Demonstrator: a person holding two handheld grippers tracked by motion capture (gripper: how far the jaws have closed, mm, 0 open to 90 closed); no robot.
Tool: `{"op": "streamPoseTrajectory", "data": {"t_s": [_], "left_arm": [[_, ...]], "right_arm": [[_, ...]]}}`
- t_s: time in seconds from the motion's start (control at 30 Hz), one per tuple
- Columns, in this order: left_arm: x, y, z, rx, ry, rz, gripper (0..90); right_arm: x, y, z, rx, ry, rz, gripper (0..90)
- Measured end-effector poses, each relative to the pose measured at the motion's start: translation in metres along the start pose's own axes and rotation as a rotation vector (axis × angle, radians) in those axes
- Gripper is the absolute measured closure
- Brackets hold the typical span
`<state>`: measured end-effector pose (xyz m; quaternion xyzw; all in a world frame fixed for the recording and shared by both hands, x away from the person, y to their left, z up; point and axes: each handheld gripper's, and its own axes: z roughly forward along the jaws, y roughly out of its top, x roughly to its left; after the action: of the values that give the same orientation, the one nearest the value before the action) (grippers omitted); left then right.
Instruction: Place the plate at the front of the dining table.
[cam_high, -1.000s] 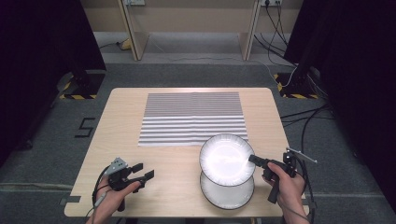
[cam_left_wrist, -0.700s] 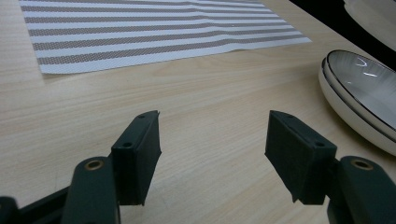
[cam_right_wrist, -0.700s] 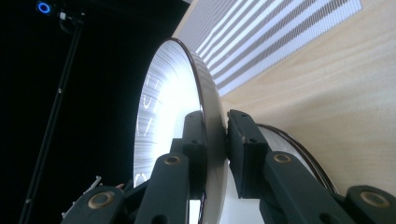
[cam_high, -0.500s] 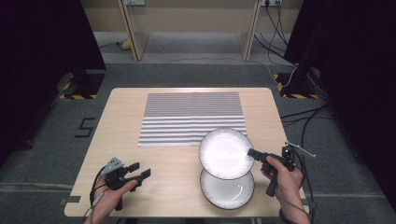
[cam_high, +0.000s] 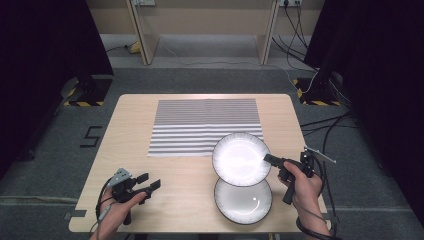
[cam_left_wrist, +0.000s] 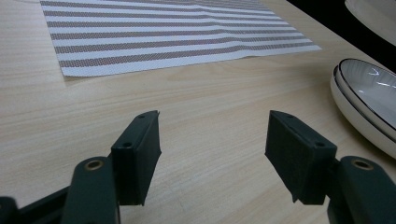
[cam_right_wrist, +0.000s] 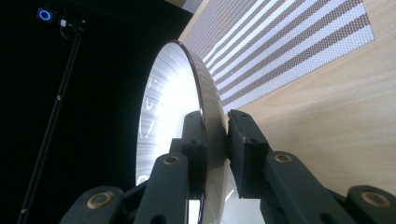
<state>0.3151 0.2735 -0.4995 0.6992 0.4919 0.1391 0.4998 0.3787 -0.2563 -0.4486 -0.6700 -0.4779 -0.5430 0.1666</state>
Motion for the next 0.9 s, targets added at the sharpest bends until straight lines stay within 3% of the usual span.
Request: {"op": "streamPoseTrajectory", "data": {"t_s": [0.9], "left_arm": [[0.001,-0.001,0.001,0.001,-0.002,-0.009,34.9]], "right_arm": [[0.013,0.021,0.016,-0.018,-0.005,-0.004,76.6]]}}
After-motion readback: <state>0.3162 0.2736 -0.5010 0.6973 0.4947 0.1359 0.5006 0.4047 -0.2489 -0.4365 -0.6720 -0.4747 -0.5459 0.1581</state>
